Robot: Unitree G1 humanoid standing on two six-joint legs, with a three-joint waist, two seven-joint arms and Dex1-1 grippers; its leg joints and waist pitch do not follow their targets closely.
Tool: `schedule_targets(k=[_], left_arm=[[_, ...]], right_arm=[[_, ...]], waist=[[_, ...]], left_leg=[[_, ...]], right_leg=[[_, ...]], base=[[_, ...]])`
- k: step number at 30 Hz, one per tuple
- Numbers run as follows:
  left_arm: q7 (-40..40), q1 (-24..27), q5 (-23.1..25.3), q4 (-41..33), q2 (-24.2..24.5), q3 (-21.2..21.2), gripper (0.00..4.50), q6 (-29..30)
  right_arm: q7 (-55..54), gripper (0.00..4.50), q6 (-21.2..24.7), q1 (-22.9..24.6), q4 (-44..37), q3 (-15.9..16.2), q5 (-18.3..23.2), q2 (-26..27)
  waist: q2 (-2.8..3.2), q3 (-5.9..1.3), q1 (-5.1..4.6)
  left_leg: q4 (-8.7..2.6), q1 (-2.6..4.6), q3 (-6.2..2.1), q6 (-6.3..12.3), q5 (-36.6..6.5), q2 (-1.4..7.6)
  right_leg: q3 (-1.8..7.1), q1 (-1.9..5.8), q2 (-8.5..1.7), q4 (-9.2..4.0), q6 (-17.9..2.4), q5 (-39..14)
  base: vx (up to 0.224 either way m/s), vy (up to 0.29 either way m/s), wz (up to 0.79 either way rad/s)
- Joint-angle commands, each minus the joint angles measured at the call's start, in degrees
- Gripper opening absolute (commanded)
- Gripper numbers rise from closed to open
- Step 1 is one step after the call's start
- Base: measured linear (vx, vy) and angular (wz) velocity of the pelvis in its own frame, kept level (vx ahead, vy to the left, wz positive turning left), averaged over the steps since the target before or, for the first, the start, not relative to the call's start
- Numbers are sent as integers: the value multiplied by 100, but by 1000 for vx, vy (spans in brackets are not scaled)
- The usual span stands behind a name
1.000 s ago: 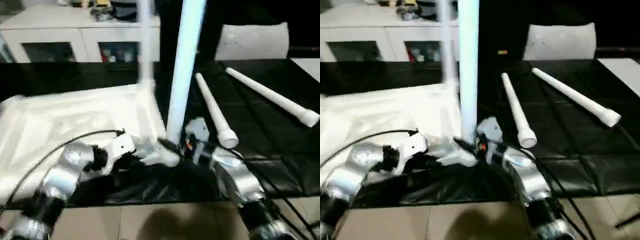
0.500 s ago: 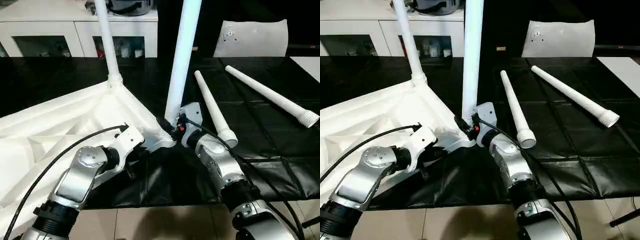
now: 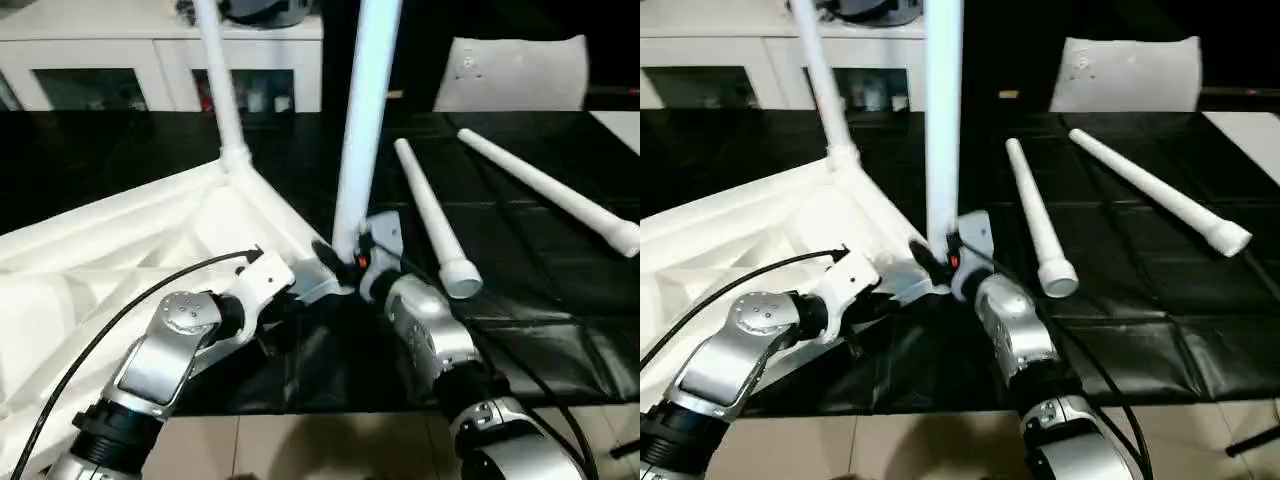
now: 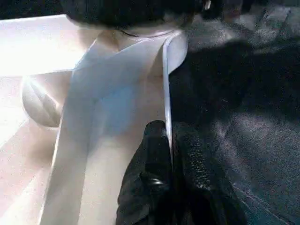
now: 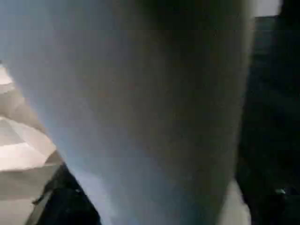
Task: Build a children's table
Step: Rotate leg to tighten
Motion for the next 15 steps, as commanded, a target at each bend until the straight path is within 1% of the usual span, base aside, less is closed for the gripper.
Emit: schedule_targets(k=[1,2,3,4,5,6,7,8,9,10,11,12,13,14,15], left_arm=[[-82,-168,-33,-30,59,-58,0,-216],[-73,-193,-20,59,80,-48,0,-270],[-99,-249,-14,234,116,-35,0,-418],[-137,-300,-10,382,140,-32,0,-571],[-146,-309,-10,407,144,-32,0,-598],[-172,-328,-11,462,153,-33,0,-664],[-189,-337,-16,488,158,-35,0,-700],[-244,-360,-32,534,174,-41,0,-765],[-349,-403,-57,619,206,-54,0,-874],[-537,-465,-89,748,276,-101,0,-1066],[-589,-481,-97,782,297,-115,0,-1121],[-716,-517,-116,861,348,-154,0,-1255],[-864,-561,-106,954,422,-220,0,-1401],[-1025,-598,-108,1039,491,-294,0,-1578],[-1119,-621,-107,1091,531,-338,0,-1684]], right_arm=[[69,362,221,250,154,58,-113,-72],[180,369,250,374,-27,48,-70,-115],[393,382,228,674,-438,85,-28,-228],[590,393,239,924,-782,116,40,-324],[620,401,242,966,-840,122,50,-342],[684,401,245,1056,-959,137,75,-382],[708,414,245,1086,-993,140,91,-399],[730,424,225,1124,-1055,134,82,-467],[796,432,201,1194,-1186,123,78,-600],[928,439,192,1279,-1410,84,116,-787],[962,445,190,1299,-1469,71,129,-833],[1044,445,191,1344,-1614,38,165,-940],[1260,445,217,1393,-1789,43,225,-1097],[1450,445,239,1445,-1945,57,252,-1241],[1572,445,257,1480,-2040,73,262,-1329]], waist=[[84,-278,19],[78,-277,41],[75,-274,53],[58,-269,102],[58,-272,129],[44,-270,129],[43,-269,128],[77,-242,109],[64,-235,116],[88,-242,135],[70,-243,154],[62,-241,153],[89,-253,154],[68,-259,158],[68,-272,161]], left_leg=[[-383,5,-134,237,-1217,366],[-384,2,-132,259,-1184,373],[-379,3,-130,278,-1177,366],[-379,10,-124,297,-1183,377],[-383,13,-127,299,-1196,375],[-393,0,-134,302,-1208,373],[-398,2,-138,285,-1242,379],[-409,10,-145,237,-1426,374],[-409,16,-140,234,-1465,364],[-400,44,-138,206,-1490,364],[-395,57,-133,210,-1520,369],[-405,31,-143,227,-1477,362],[-405,25,-146,217,-1447,372],[-388,14,-141,284,-1325,360],[-378,16,-135,299,-1262,363]], right_leg=[[352,244,-527,-363,-1087,-1026],[345,258,-528,-356,-1089,-964],[342,263,-522,-364,-1047,-989],[350,263,-537,-383,-960,-1079],[353,261,-534,-381,-911,-1148],[349,279,-543,-394,-887,-1196],[347,277,-552,-392,-881,-1271],[340,253,-562,-434,-853,-1733],[336,249,-558,-473,-790,-1910],[344,228,-549,-481,-723,-2022],[352,219,-545,-489,-670,-2047],[350,241,-545,-484,-671,-2011],[349,246,-547,-461,-685,-1926],[342,257,-528,-449,-694,-1692],[343,262,-530,-429,-726,-1565]], base=[[0,0,0],[0,0,0],[0,0,0],[0,0,0],[0,0,0],[0,0,0],[0,0,0],[0,0,0],[0,0,0],[0,0,0],[0,0,0],[0,0,0],[0,0,0],[0,0,0],[0,0,0]])
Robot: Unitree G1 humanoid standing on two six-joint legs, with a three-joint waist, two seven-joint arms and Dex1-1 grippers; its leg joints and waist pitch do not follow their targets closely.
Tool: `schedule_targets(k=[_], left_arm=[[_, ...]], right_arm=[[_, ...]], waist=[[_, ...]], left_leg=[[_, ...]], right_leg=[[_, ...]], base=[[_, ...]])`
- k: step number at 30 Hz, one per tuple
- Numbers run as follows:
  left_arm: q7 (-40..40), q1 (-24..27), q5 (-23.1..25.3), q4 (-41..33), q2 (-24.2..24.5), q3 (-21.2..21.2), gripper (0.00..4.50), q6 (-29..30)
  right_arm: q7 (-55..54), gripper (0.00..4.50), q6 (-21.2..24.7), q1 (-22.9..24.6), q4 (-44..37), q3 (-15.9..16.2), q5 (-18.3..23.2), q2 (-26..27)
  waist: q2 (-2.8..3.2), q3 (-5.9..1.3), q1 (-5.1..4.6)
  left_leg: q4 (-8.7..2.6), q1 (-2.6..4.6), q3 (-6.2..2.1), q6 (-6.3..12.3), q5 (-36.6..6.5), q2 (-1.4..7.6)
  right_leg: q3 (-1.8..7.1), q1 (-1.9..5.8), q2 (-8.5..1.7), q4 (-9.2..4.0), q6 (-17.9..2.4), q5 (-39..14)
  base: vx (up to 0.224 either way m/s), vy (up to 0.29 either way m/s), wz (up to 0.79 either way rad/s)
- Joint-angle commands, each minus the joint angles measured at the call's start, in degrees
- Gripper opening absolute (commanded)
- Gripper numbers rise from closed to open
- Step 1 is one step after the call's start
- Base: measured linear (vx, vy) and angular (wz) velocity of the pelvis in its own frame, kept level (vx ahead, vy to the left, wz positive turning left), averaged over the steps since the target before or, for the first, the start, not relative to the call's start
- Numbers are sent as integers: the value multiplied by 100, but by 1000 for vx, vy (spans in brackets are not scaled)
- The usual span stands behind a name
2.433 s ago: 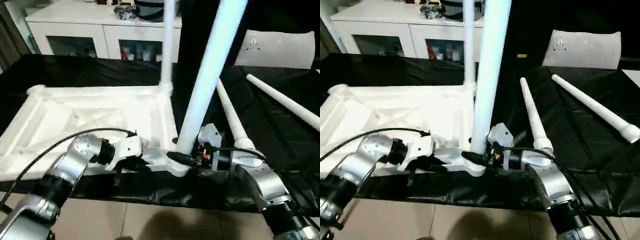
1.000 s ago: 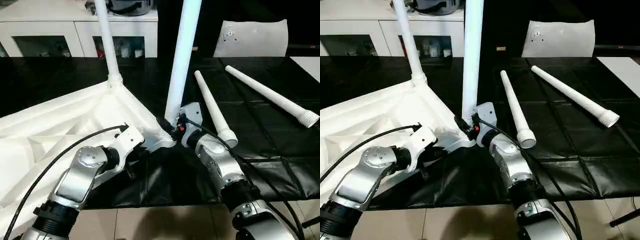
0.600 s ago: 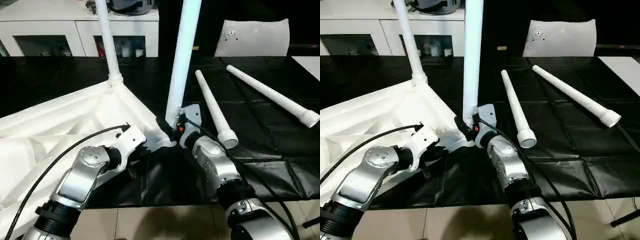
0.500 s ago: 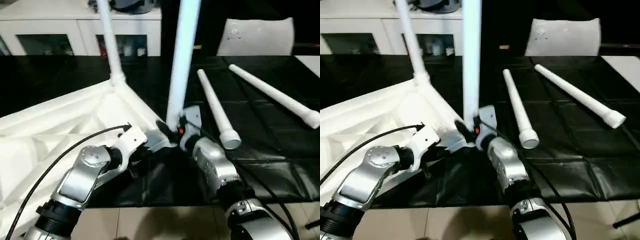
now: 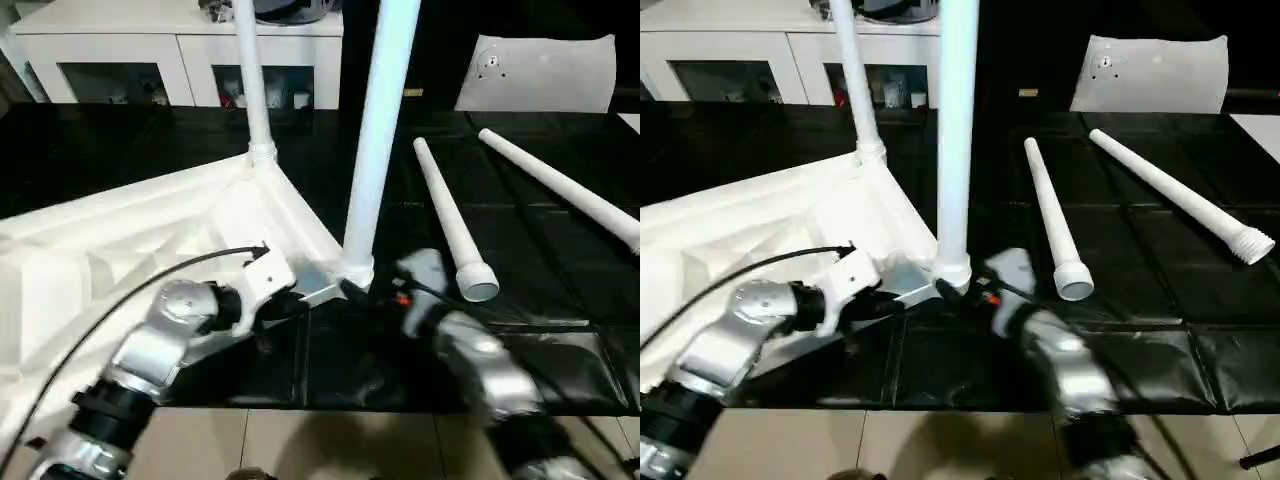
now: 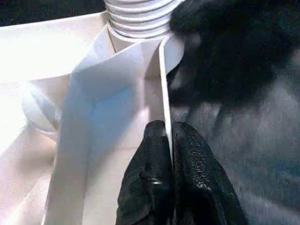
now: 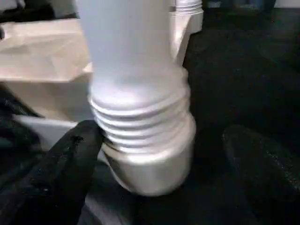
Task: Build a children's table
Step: Rotate leg to tighten
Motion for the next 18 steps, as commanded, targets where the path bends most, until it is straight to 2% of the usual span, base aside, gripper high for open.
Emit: schedule_targets(k=[1,2,4,7,8,12,14,16,18], left_arm=[[-339,-166,28,62,88,-175,0,-356],[-498,-204,-20,148,110,-202,0,-494],[-752,-258,-79,270,156,-246,0,-667],[-1103,-341,-97,453,258,-338,0,-941],[-1237,-382,-98,530,303,-383,0,-1054],[-1613,-511,-105,788,387,-495,0,-1383],[-1955,-668,-19,1006,456,-650,0,-1691],[-2027,-705,-7,1050,467,-680,0,-1752],[-2199,-839,53,1217,493,-773,0,-1955]], right_arm=[[387,445,125,49,-352,17,93,-184],[587,445,205,103,-510,35,133,-321],[886,445,360,168,-736,70,205,-523],[1323,445,598,186,-960,166,357,-795],[1492,445,685,168,-1026,206,419,-900],[1964,445,966,64,-1165,329,528,-1138],[2514,445,1057,-88,-1194,539,502,-1316],[2627,445,1064,-129,-1190,594,486,-1346],[2907,445,1107,-277,-1143,769,468,-1401]], waist=[[-1,-299,-2],[-17,-303,8],[-1,-313,43],[-23,-327,85],[-13,-327,119],[-18,-330,186],[-25,-332,221],[-25,-332,234],[-29,-344,291]], left_leg=[[-379,5,-136,343,-1177,354],[-363,2,-128,401,-1091,351],[-341,20,-118,462,-1007,356],[-321,2,-110,569,-792,375],[-313,-1,-108,581,-781,379],[-309,10,-103,522,-861,397],[-303,2,-105,514,-875,390],[-305,7,-107,487,-892,408],[-296,25,-105,471,-846,408]], right_leg=[[346,270,-528,-400,-813,-1385],[342,278,-542,-395,-853,-1310],[342,272,-541,-385,-861,-1246],[314,279,-538,-342,-986,-983],[307,283,-544,-340,-989,-1001],[295,277,-554,-337,-963,-1138],[285,280,-563,-344,-928,-1252],[292,275,-580,-343,-906,-1294],[291,264,-576,-328,-915,-1264]], base=[[0,0,0],[0,0,0],[0,0,0],[0,0,0],[0,0,0],[0,0,0],[0,0,0],[0,0,0],[0,0,0]])
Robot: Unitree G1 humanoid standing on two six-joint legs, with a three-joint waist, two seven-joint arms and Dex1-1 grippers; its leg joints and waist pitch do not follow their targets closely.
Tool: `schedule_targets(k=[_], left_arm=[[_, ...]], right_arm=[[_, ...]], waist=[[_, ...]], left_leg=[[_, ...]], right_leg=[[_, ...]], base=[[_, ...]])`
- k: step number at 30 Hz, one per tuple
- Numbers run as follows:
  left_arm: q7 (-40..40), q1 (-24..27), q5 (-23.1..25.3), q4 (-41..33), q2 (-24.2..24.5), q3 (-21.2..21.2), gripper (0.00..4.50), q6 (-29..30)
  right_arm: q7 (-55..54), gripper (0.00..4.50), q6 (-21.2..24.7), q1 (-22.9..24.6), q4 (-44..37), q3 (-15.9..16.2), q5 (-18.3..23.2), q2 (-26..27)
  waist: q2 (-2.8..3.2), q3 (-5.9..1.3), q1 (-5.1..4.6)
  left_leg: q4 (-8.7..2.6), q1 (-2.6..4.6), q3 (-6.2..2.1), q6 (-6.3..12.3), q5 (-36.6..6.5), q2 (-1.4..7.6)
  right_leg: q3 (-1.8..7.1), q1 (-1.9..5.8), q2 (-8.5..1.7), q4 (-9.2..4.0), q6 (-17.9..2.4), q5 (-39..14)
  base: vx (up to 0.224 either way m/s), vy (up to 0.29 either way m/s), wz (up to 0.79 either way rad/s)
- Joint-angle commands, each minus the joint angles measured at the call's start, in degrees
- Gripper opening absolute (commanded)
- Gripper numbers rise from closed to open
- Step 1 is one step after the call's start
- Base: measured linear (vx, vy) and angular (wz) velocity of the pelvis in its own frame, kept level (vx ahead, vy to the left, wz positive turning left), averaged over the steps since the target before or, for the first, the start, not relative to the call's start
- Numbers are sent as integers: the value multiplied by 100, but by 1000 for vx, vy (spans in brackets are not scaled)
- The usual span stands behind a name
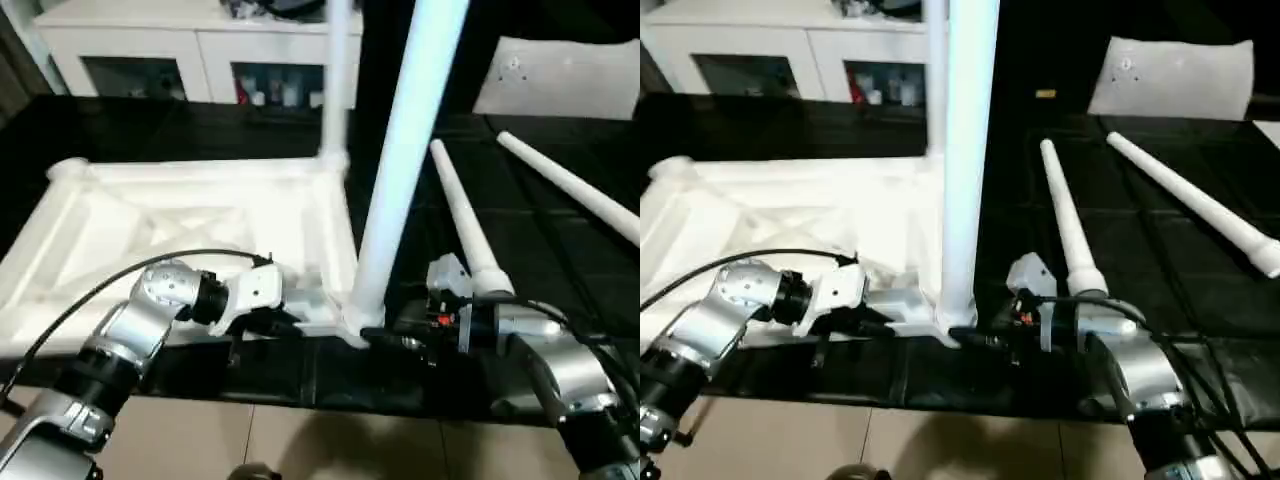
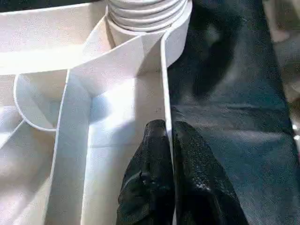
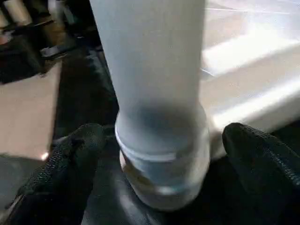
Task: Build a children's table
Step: Rotate leg to tighten
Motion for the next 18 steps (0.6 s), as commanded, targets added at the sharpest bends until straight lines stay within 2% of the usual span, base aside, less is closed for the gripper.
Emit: schedule_targets(k=[1,3,4,7,8,9,10,11,15,18], left_arm=[[-279,-140,214,50,39,-217,0,-246],[-381,-220,239,167,42,-260,0,-385],[-396,-231,243,184,42,-267,0,-403],[-495,-313,277,333,35,-326,0,-558],[-518,-329,291,361,32,-346,0,-589],[-539,-355,298,412,27,-376,0,-639],[-539,-355,299,414,26,-377,0,-640],[-540,-358,302,429,28,-384,0,-655],[-510,-378,341,536,30,-374,0,-736],[-470,-395,361,638,18,-356,0,-789]], right_arm=[[225,428,61,-124,-38,126,13,-52],[375,428,87,-218,11,206,16,-42],[398,399,84,-234,21,220,11,-40],[564,390,88,-344,119,306,-27,-16],[620,385,101,-372,149,343,-34,-7],[687,360,112,-400,188,392,-41,-1],[689,360,112,-401,189,394,-42,-1],[700,351,107,-402,196,415,-51,5],[710,311,113,-408,215,444,-57,45],[746,301,103,-407,263,435,-62,70]], waist=[[-33,-344,-2],[-23,-352,24],[-26,-357,29],[-47,-370,52],[-43,-370,54],[-43,-363,55],[-41,-358,59],[-66,-355,79],[-51,-354,105],[-51,-352,107]], left_leg=[[-324,47,-100,430,-830,390],[-318,53,-105,419,-796,398],[-314,49,-106,417,-772,397],[-300,37,-102,431,-675,388],[-300,34,-103,415,-704,389],[-300,33,-103,406,-737,391],[-299,36,-103,401,-777,389],[-306,37,-104,370,-804,396],[-310,43,-107,318,-865,398],[-309,50,-106,298,-897,395]], right_leg=[[337,264,-571,-330,-898,-1242],[335,262,-580,-320,-921,-1168],[335,267,-577,-312,-928,-1118],[327,273,-577,-274,-993,-895],[327,277,-584,-274,-995,-940],[329,273,-587,-283,-987,-994],[327,270,-588,-291,-975,-1067],[333,277,-603,-295,-926,-1207],[334,264,-600,-314,-854,-1388],[334,255,-596,-322,-825,-1445]], base=[[0,0,0],[0,0,0],[0,0,0],[0,0,0],[0,0,0],[0,0,0],[0,0,0],[0,0,0],[0,0,0],[0,0,0]])
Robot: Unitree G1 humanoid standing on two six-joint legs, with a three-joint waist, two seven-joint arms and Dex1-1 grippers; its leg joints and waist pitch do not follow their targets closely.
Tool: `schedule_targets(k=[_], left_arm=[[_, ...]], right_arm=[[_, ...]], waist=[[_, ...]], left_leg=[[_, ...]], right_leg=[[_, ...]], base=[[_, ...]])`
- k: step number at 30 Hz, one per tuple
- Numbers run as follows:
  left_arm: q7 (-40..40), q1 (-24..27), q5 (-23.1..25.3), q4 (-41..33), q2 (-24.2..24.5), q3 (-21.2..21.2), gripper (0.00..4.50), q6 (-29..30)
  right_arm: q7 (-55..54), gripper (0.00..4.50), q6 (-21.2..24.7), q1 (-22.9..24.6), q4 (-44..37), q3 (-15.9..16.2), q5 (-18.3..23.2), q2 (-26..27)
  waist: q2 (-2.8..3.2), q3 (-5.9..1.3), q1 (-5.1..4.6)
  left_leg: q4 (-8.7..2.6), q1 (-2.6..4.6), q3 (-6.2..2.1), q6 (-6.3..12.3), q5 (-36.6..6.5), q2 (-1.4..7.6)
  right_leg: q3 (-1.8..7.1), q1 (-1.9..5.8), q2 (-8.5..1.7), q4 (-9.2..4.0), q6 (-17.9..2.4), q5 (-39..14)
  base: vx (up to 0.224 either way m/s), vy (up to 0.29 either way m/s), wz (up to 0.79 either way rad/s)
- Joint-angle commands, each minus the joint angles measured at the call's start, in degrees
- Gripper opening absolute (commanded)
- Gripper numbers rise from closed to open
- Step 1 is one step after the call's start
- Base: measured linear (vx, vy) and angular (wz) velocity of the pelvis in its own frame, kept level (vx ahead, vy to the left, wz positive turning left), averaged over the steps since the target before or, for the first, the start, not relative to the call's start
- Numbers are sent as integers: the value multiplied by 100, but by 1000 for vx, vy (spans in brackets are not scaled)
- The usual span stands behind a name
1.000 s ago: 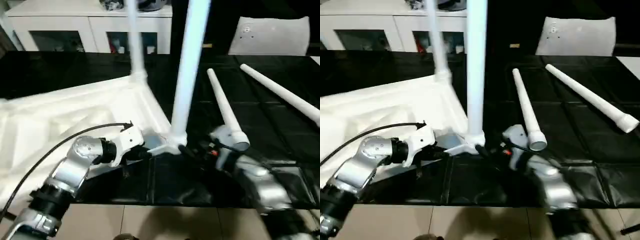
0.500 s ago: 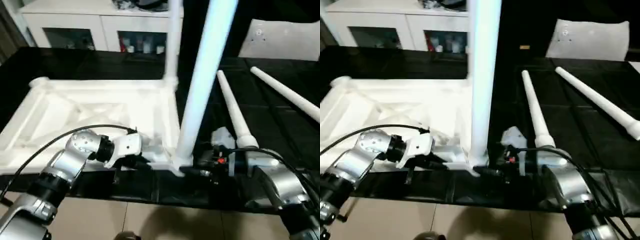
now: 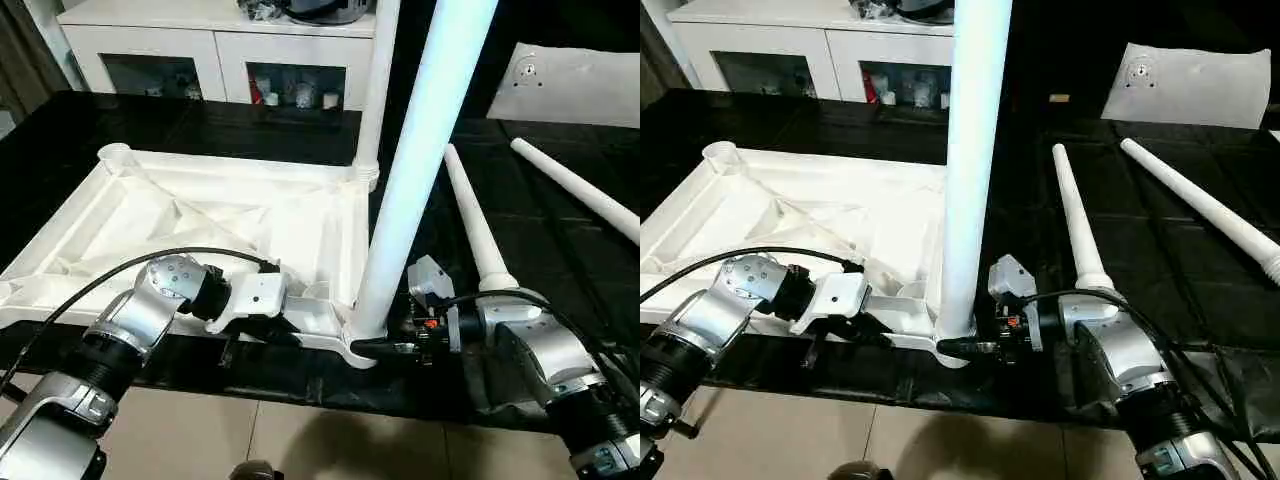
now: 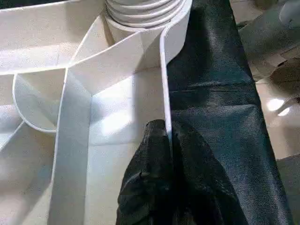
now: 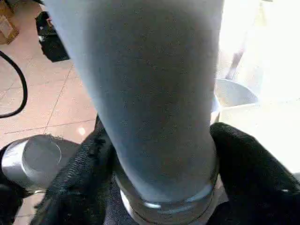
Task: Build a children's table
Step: Rotate leg to tighten
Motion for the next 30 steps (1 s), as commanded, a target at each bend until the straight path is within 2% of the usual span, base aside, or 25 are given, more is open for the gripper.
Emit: schedule_targets(k=[1,3,4,6,7,8,9,10,12,13,14,15,16,17,18,19,21,22,23,24,26,28,30], left_arm=[[21,-56,261,122,19,-129,0,-68],[135,-12,250,141,15,-71,0,-1],[206,24,198,115,-17,-9,0,103],[265,44,161,92,-47,35,0,174],[604,105,57,-16,-190,212,0,494],[669,113,42,-30,-215,243,0,546],[885,136,34,-95,-288,318,0,731],[1037,152,30,-141,-339,370,0,863],[1369,206,-38,-294,-502,506,0,1195],[1719,276,-136,-499,-704,650,0,1550],[1992,342,-205,-695,-878,747,0,1829],[2027,351,-212,-722,-902,759,0,1867],[2410,433,-230,-979,-1158,858,0,2243],[2603,467,-177,-1105,-1288,887,0,2420],[2703,479,-146,-1148,-1347,901,0,2497],[3115,512,-14,-1322,-1601,939,0,2800],[3266,514,39,-1374,-1696,945,0,2901],[3652,503,148,-1515,-1997,946,0,3164],[3736,496,172,-1551,-2073,942,0,3226],[3919,481,230,-1637,-2237,928,0,3371],[4079,460,362,-1785,-2333,846,0,3538],[4091,456,429,-1830,-2300,795,0,3561],[4042,462,537,-1826,-2139,712,0,3506]], right_arm=[[142,283,32,-23,12,108,-15,57],[67,279,105,55,-39,103,18,109],[-75,279,188,115,-79,59,62,182],[-154,275,218,137,-87,34,79,223],[-668,274,280,222,-39,-119,88,475],[-781,274,286,234,-21,-149,80,529],[-1066,273,281,257,35,-220,52,668],[-1258,273,279,272,72,-269,35,763],[-1735,273,298,275,190,-366,-23,1007],[-2242,273,297,251,358,-471,-90,1282],[-2670,273,237,203,535,-551,-171,1503],[-2727,273,229,196,558,-563,-184,1533],[-3253,273,264,84,825,-717,-222,1840],[-3497,272,298,7,957,-808,-221,1997],[-3612,272,303,-34,1022,-841,-228,2058],[-4087,272,319,-224,1304,-973,-253,2310],[-4261,272,313,-304,1417,-1018,-268,2396],[-4730,272,263,-540,1737,-1120,-335,2577],[-4820,272,253,-597,1812,-1145,-340,2620],[-5016,272,217,-722,1981,-1202,-369,2710],[-5223,272,136,-841,2164,-1291,-466,2819],[-5208,342,64,-842,2179,-1302,-513,2845],[-5179,353,-64,-767,2120,-1300,-565,2837]], waist=[[-27,-349,-22],[-33,-341,-24],[4,-337,-23],[-17,-329,-27],[22,-311,-51],[24,-283,-56],[61,-285,-69],[32,-278,-95],[43,-271,-127],[51,-267,-210],[71,-277,-250],[71,-283,-282],[72,-291,-301],[46,-297,-385],[45,-288,-404],[37,-298,-446],[29,-277,-442],[32,-280,-427],[11,-284,-422],[10,-296,-416],[-4,-307,-432],[-4,-314,-423],[-2,-316,-423]], left_leg=[[-344,39,-113,306,-863,393],[-343,38,-112,284,-908,387],[-347,42,-115,252,-970,390],[-352,43,-116,228,-1032,380],[-376,63,-120,143,-1198,389],[-395,92,-134,84,-1408,385],[-406,104,-144,27,-1492,387],[-414,121,-154,-6,-1630,368],[-417,133,-161,-38,-1690,364],[-441,92,-194,-80,-1771,376],[-449,94,-209,-137,-1802,386],[-440,105,-205,-155,-1831,385],[-436,112,-209,-149,-1822,374],[-432,67,-199,-130,-1672,366],[-418,78,-182,-82,-1660,347],[-410,43,-180,-43,-1514,355],[-392,51,-161,52,-1435,311],[-385,55,-150,92,-1401,302],[-388,38,-152,121,-1238,310],[-383,46,-149,120,-1208,321],[-395,33,-156,133,-1129,347],[-385,28,-143,179,-1070,338],[-380,22,-138,206,-1051,328]], right_leg=[[341,257,-589,-357,-827,-1419],[344,255,-590,-360,-831,-1467],[347,251,-595,-374,-818,-1564],[344,260,-596,-388,-785,-1701],[349,247,-592,-418,-749,-1913],[343,229,-602,-456,-734,-2211],[345,234,-618,-459,-725,-2347],[336,228,-616,-506,-623,-2656],[336,214,-616,-523,-584,-2785],[324,234,-620,-514,-571,-2811],[319,230,-628,-501,-605,-2750],[323,211,-623,-496,-645,-2671],[324,213,-626,-500,-683,-2577],[325,241,-616,-450,-833,-2270],[329,229,-608,-479,-827,-2286],[345,258,-616,-434,-885,-2119],[325,247,-596,-495,-797,-2318],[325,247,-599,-519,-741,-2384],[321,250,-604,-508,-714,-2384],[319,252,-605,-510,-703,-2352],[317,257,-579,-461,-764,-1964],[325,254,-574,-439,-825,-1675],[328,266,-575,-429,-848,-1586]], base=[[0,0,0],[0,0,0],[0,0,0],[0,0,0],[0,0,0],[0,0,0],[0,0,0],[0,0,0],[0,0,0],[0,0,0],[0,0,0],[0,0,0],[0,0,0],[0,0,0],[0,0,0],[0,0,0],[0,0,0],[0,0,0],[0,0,0],[0,0,0],[0,0,0],[0,0,0],[0,0,0]])
